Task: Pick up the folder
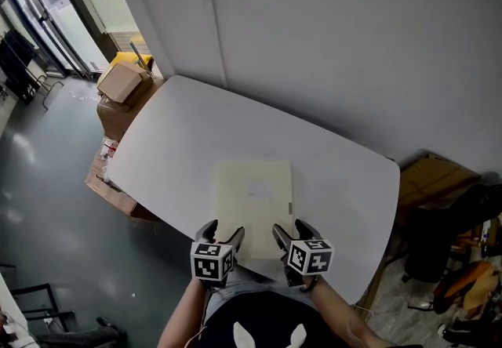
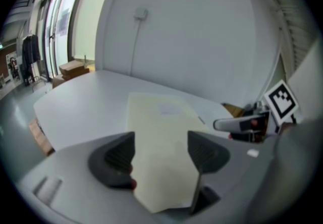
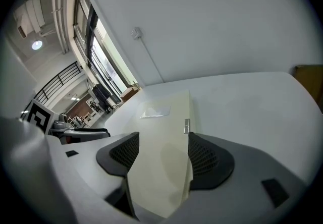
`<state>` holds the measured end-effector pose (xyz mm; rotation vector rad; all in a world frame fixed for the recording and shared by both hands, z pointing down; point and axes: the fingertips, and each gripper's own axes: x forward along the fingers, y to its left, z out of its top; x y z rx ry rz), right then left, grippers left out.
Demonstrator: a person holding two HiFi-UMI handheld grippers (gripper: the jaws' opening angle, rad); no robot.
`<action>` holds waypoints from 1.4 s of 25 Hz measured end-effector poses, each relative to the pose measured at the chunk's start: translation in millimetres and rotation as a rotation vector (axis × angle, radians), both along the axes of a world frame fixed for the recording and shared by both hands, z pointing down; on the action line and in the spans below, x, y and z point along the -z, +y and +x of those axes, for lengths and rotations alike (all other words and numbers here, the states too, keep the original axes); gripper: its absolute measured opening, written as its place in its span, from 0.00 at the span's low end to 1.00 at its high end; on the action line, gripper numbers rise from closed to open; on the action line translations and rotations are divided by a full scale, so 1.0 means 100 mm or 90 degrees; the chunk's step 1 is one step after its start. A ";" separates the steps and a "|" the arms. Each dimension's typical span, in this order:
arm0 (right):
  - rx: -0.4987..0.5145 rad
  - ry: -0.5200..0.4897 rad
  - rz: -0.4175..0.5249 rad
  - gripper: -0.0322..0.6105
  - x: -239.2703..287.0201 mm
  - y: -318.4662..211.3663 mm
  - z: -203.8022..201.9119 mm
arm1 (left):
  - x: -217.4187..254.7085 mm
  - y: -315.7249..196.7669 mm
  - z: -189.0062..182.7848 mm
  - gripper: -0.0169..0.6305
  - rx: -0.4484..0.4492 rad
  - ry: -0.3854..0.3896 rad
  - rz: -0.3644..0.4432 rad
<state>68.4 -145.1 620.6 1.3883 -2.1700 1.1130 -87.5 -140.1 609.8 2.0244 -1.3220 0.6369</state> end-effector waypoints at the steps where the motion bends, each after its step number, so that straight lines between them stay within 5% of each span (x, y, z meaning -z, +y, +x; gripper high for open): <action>1: 0.000 0.000 -0.003 0.47 -0.02 -0.01 0.00 | -0.03 -0.01 -0.01 0.51 0.000 -0.002 -0.005; 35: 0.011 0.056 -0.058 0.47 -0.51 -0.15 0.05 | -0.62 -0.26 -0.19 0.54 -0.012 0.017 -0.120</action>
